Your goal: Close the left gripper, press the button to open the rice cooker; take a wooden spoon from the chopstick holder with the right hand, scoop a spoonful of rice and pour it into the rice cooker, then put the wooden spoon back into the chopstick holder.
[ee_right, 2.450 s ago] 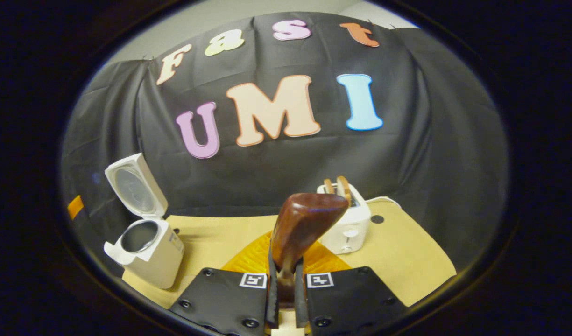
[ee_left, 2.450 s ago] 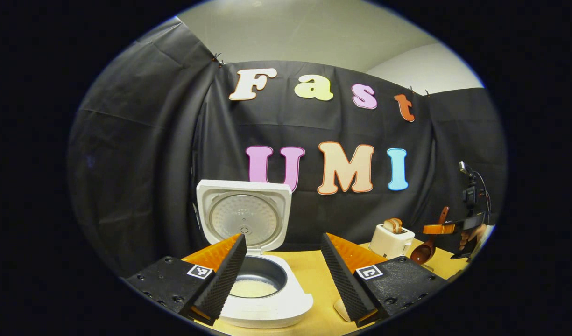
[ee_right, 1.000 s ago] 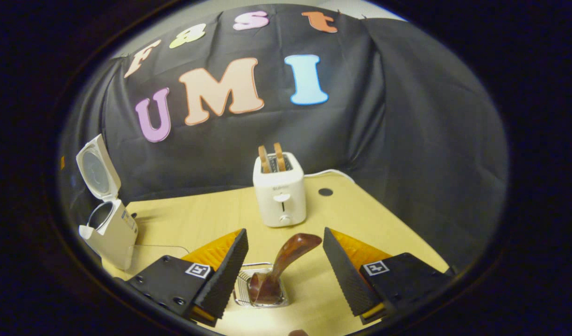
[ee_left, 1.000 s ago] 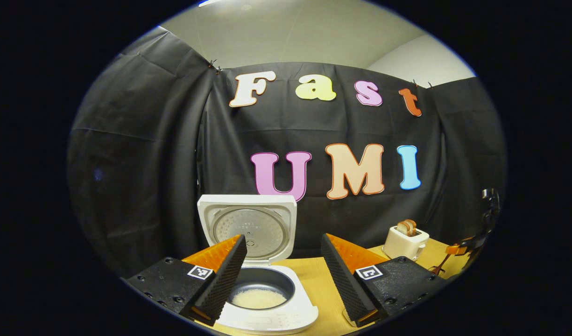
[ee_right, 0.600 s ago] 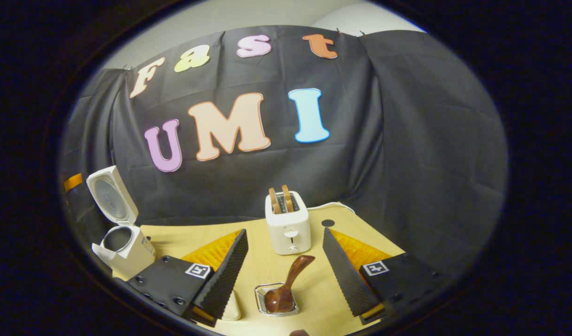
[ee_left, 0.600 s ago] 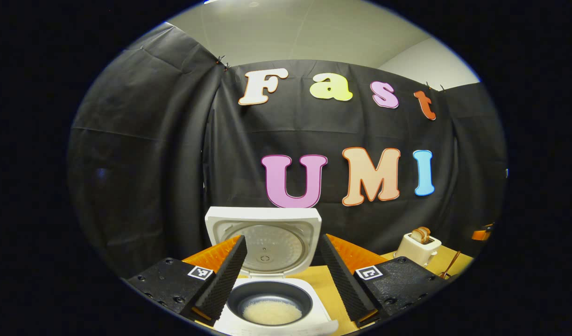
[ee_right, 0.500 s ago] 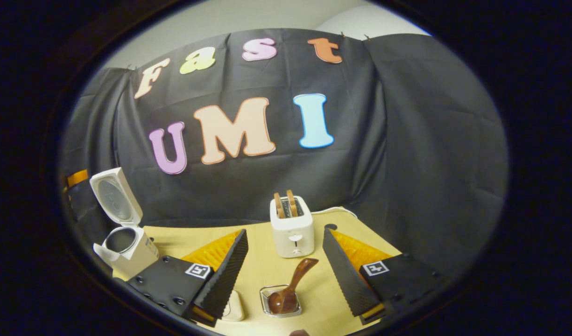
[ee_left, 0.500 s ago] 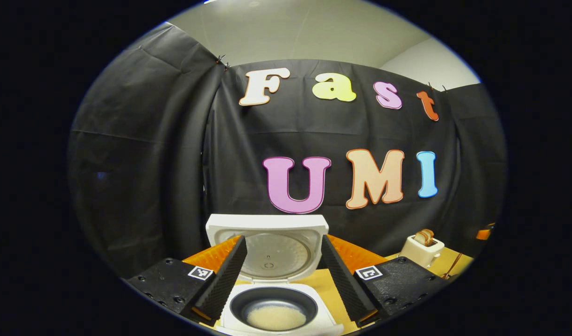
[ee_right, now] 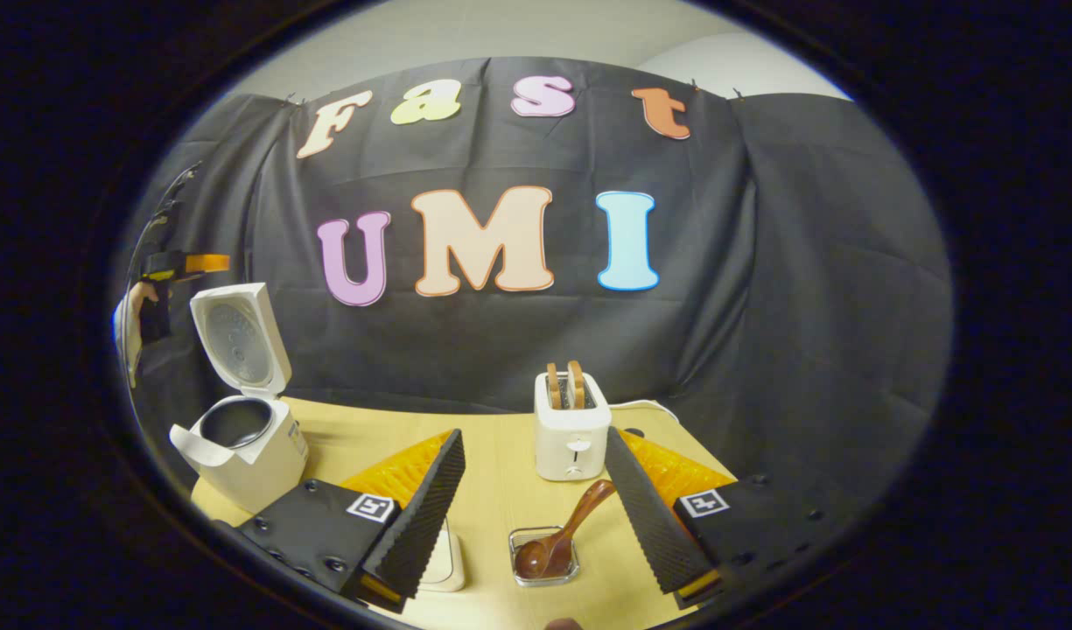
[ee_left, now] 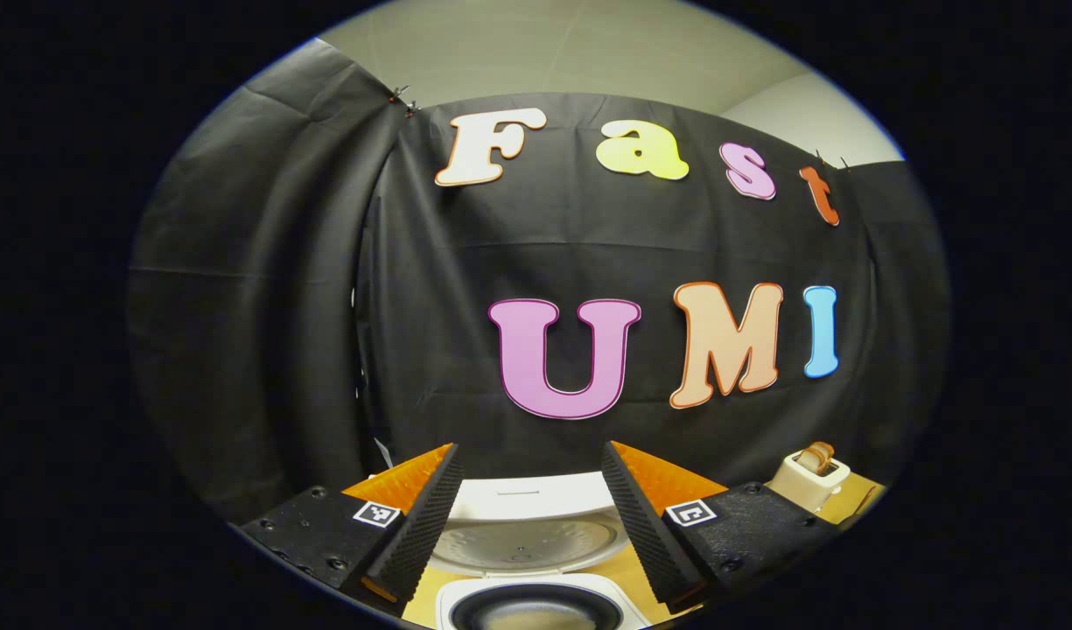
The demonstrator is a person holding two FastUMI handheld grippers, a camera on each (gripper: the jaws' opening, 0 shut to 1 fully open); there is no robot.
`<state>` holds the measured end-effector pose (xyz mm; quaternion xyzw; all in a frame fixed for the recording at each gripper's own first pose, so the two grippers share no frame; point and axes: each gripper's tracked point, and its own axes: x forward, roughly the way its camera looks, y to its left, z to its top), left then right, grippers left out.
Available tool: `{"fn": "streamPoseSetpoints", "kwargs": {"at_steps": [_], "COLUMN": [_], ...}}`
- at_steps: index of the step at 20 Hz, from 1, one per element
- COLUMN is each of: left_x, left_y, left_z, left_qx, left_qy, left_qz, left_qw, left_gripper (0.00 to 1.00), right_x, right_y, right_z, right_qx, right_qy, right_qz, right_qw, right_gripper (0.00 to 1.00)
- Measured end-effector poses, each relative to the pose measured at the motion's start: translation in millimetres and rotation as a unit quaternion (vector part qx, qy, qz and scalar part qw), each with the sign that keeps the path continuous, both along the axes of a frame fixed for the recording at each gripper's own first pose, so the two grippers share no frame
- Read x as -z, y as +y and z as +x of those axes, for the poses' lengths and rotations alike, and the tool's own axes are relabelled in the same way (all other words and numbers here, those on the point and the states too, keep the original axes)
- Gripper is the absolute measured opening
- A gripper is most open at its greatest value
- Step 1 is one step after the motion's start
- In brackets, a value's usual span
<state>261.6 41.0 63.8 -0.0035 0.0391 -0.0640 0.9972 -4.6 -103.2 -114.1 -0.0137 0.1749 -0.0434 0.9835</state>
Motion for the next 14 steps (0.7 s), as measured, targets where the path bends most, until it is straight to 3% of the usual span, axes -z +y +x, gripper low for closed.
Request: {"fn": "streamPoseSetpoints", "kwargs": {"at_steps": [6, 14], "left_x": [37, 38], "left_y": [1, -1], "left_z": [39, 9], "left_qx": [-0.012, -0.015], "left_qy": [0.048, 0.050], "left_qz": [0.016, -0.013], "left_qw": [0.999, 0.999], "left_gripper": [0.94, 0.95], "right_x": [8, 5], "right_y": [12, 36], "right_z": [-6, 4], "right_qx": [-0.012, -0.042], "right_qy": [0.012, 0.006], "right_qz": [-0.007, 0.007], "right_qw": [1.000, 0.999], "right_gripper": [0.99, 0.99]}}
